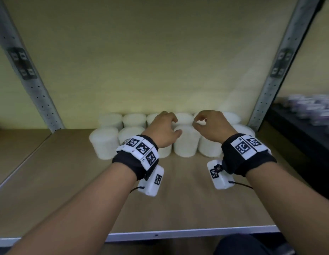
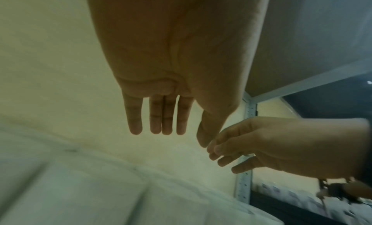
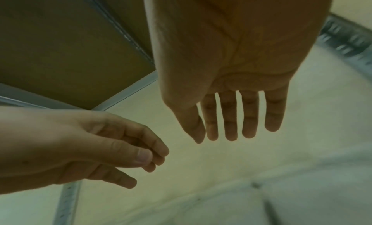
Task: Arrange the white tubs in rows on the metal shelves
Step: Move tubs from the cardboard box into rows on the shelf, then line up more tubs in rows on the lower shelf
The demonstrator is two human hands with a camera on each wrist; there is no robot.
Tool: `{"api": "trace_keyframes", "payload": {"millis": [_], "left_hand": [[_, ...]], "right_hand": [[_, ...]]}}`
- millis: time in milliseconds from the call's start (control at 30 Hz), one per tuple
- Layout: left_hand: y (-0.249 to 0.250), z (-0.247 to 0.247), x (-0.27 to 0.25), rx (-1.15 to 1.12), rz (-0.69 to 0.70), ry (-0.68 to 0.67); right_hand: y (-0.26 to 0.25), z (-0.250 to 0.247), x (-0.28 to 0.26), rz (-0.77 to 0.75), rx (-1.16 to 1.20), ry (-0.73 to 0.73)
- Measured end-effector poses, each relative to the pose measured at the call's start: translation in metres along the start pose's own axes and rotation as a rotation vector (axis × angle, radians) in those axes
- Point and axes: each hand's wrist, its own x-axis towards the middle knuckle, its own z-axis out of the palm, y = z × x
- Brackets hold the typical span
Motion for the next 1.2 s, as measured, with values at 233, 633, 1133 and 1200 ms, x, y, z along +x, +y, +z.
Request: {"api": "trace_keyframes", "payload": {"millis": [233,633,1133,1200], "left_hand": [[0.074,0.053,0.039,0.024,0.083,-0.116],[0.100,0.117,0.078,0.240,0.014,-0.196],[0.087,0.124,0.083,0.177,0.041,-0.146],[0.087,0.124,0.081,0.170,0.039,-0.142]], "right_hand": [[0.080,-0.045,-0.012,0.196,-0.107,0.029],[0.139,-0.050,-0.002,0.328,-0.268,-0.140],[0.143,-0.041,0.006,0.270,-0.420,-0.118],[0.142,-0.041,0.006,0.266,-0.420,-0.118]]}}
